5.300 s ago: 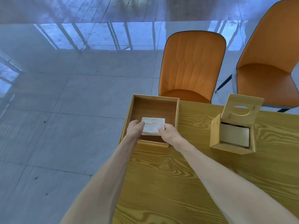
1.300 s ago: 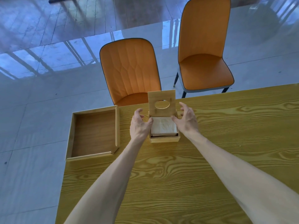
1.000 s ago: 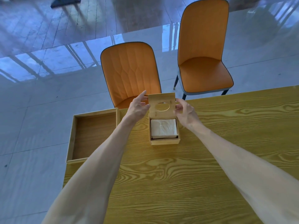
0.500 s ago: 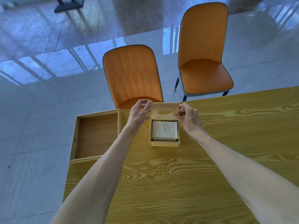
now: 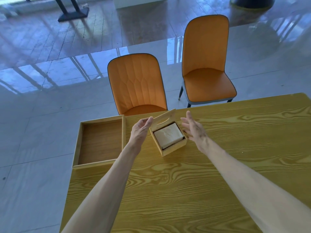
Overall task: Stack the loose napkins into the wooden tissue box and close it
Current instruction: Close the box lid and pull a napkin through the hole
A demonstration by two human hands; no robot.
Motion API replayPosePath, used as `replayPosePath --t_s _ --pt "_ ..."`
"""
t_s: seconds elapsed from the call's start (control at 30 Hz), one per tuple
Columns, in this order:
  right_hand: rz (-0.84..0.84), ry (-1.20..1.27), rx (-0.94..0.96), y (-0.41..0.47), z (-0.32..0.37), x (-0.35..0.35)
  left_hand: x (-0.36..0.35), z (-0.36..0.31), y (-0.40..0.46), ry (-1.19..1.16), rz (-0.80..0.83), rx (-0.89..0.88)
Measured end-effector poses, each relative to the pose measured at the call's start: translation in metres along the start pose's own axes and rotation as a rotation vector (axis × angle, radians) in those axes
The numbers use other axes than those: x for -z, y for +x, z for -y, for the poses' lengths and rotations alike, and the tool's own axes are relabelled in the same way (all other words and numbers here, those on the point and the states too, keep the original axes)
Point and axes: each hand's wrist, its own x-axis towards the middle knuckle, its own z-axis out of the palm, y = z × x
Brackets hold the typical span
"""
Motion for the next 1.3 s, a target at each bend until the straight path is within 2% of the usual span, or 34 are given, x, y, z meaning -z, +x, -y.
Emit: replayPosePath --t_s 0.2,0.47,0.8,1.07,1.2,1.3 --pt "0.115 0.063 -0.122 0.001 0.012 -0.006 0.003 0.006 -0.017 0.092 0.128 0.016" --pt "0.159 0.012 -0.077 0.002 -0.011 -0.005 0.006 0.039 -0.029 0.029 0.075 0.043" --pt "0.025 -0.200 0.097 0.006 -0.030 -0.007 0.003 0.059 -0.019 -0.001 0.050 0.087" --pt "-0.083 -0.510 0.227 0.001 -0.040 -0.011 -0.004 0.070 -0.015 0.080 0.023 0.074" --pt "-0.265 -0.880 0.513 0.003 -0.036 -0.021 -0.003 0.069 -0.010 0.086 0.042 0.101" --pt "-0.294 -1.100 0.656 0.008 -0.024 -0.034 -0.005 0.066 -0.007 0.091 0.015 0.119"
